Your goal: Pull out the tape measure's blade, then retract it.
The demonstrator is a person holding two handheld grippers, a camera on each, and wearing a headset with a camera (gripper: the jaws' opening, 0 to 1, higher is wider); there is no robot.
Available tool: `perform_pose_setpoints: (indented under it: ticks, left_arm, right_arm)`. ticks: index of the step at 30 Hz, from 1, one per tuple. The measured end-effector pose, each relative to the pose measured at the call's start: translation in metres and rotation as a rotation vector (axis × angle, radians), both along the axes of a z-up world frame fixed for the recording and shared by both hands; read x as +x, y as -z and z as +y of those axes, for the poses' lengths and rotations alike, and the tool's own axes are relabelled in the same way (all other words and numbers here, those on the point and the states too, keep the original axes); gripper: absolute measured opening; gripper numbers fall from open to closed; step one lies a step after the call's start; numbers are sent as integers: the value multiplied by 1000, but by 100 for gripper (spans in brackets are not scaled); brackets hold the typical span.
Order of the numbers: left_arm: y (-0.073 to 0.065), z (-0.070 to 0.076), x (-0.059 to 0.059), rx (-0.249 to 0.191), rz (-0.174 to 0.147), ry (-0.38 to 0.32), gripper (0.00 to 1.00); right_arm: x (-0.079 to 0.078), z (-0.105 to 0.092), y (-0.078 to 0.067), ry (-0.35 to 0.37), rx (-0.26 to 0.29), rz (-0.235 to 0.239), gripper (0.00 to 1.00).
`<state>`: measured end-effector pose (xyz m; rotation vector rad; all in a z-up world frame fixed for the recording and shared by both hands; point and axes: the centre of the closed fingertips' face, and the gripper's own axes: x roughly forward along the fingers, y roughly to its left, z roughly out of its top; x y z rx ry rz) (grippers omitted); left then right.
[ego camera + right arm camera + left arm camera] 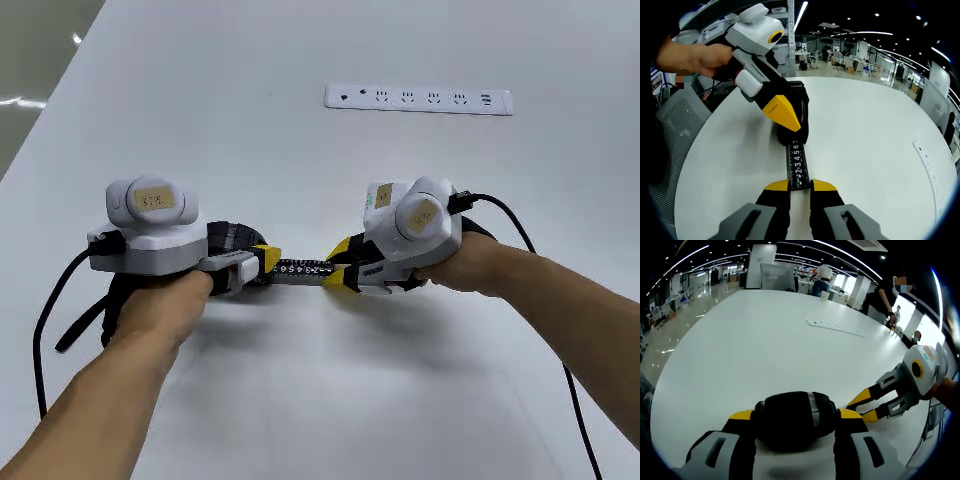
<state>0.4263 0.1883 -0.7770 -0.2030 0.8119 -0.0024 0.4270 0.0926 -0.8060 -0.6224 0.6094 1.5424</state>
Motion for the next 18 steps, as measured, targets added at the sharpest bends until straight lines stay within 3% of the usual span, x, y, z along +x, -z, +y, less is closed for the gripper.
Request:
perform_pose_setpoints:
  ticks: [18]
  left_arm:
    - [0,0,0,-5,-1,0,58]
  right_arm:
    - [-4,20,0,-13,7,-1,11]
